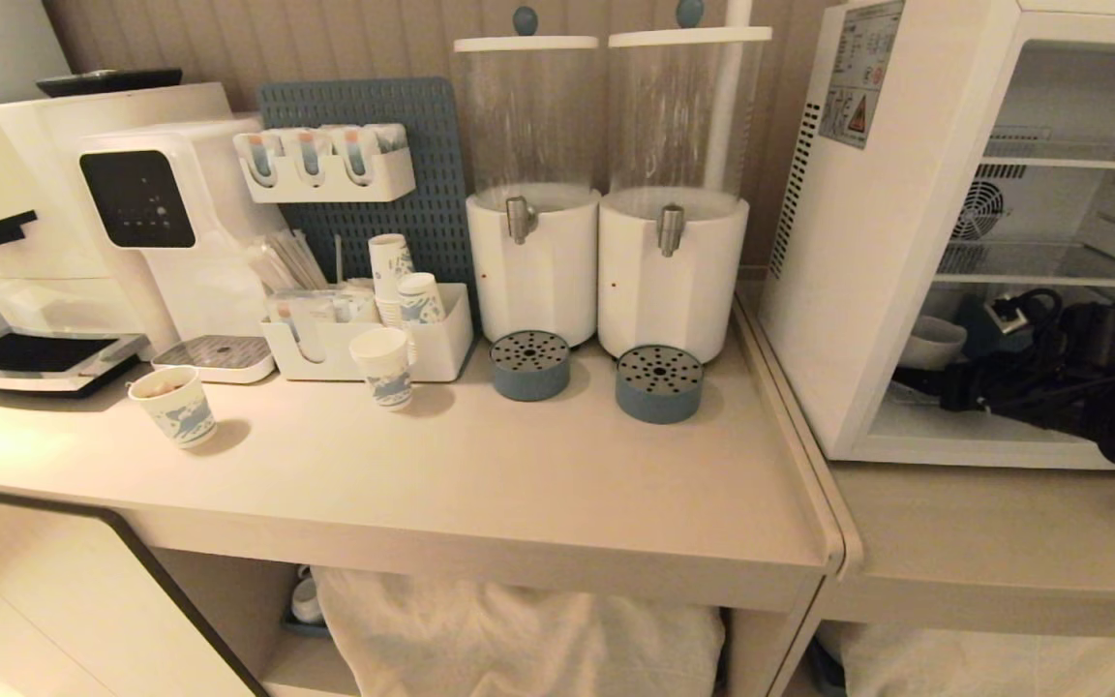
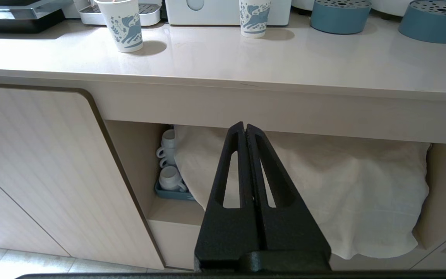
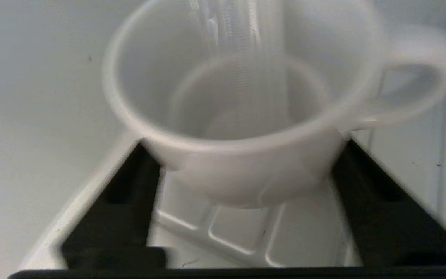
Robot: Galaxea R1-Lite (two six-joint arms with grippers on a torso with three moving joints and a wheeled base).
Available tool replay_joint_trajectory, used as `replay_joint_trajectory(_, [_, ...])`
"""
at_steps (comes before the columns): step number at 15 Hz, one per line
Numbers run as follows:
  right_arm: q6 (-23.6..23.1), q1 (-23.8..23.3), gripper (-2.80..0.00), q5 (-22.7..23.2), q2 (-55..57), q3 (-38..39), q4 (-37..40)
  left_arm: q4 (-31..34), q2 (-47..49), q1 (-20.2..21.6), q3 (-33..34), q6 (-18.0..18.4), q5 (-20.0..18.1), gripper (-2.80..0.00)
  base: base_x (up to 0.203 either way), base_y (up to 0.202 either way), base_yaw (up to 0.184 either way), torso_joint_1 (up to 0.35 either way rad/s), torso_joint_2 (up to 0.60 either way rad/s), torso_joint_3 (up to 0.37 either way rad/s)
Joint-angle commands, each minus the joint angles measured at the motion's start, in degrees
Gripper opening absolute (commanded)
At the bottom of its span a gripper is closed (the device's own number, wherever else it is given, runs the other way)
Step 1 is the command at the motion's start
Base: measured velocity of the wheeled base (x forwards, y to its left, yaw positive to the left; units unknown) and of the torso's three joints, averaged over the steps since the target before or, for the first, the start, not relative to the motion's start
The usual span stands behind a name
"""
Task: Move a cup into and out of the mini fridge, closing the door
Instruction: Take the ceramic cup out of the freezer
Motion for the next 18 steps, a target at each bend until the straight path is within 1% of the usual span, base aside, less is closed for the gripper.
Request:
replay_joint_trajectory(1, [-0.07, 0.00, -2.80, -0.17, -0.17, -0.13, -0.25, -0.06, 0.09, 0.02, 0.01, 0.00, 0.01, -2.80, 0.000, 0.000, 0.000, 0.000, 0.00, 0.000])
replay_joint_trajectory(11, [-0.25, 0.00, -2.80, -0.17, -0.91, 0.91, -0.56, -0.04, 0.06, 0.02, 0.01, 0.00, 0.01, -2.80, 0.000, 0.000, 0.000, 0.000, 0.00, 0.000])
replay_joint_trajectory(18, [-0.39, 0.05, -2.80, 0.40, -9.55, 8.69, -0.85, -0.07, 0.09, 0.02, 0.01, 0.00, 0.01, -2.80, 0.000, 0.000, 0.000, 0.000, 0.00, 0.000])
